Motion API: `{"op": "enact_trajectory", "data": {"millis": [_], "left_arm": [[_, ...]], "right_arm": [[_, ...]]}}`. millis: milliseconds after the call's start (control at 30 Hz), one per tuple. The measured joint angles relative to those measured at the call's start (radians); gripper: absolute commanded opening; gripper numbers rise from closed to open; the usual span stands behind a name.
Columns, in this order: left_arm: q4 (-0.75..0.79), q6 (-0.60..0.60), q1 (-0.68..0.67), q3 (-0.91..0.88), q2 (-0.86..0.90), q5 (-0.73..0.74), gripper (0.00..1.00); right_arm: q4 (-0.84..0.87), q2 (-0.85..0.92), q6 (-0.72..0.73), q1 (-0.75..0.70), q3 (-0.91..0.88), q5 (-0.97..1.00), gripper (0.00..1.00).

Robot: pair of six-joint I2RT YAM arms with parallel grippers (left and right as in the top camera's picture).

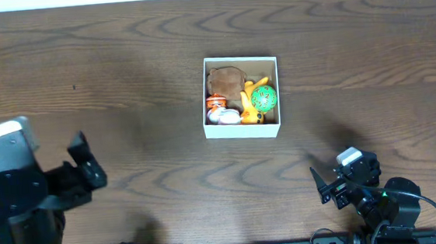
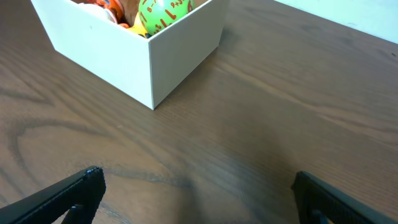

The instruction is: Pack container

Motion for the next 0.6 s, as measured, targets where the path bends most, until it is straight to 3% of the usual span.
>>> {"op": "enact_trajectory", "data": {"millis": [167,333,600], "left_arm": [[0.196,-0.065,0.146,-0.161,-0.092,0.005,0.98],[0.455,-0.094,0.284,-0.480,-0.256,0.053,0.98],[0.731,-0.058,0.379,-0.931,-0.496,0.175,0.98]], "right_arm": [[0.000,0.000,0.000,0.000,0.000,0.000,0.99],[0.001,0.000,0.000,0.000,-0.001,0.000,0.99],[0.001,-0.002,0.000,0.000,-0.002,0.000,0.99]]}}
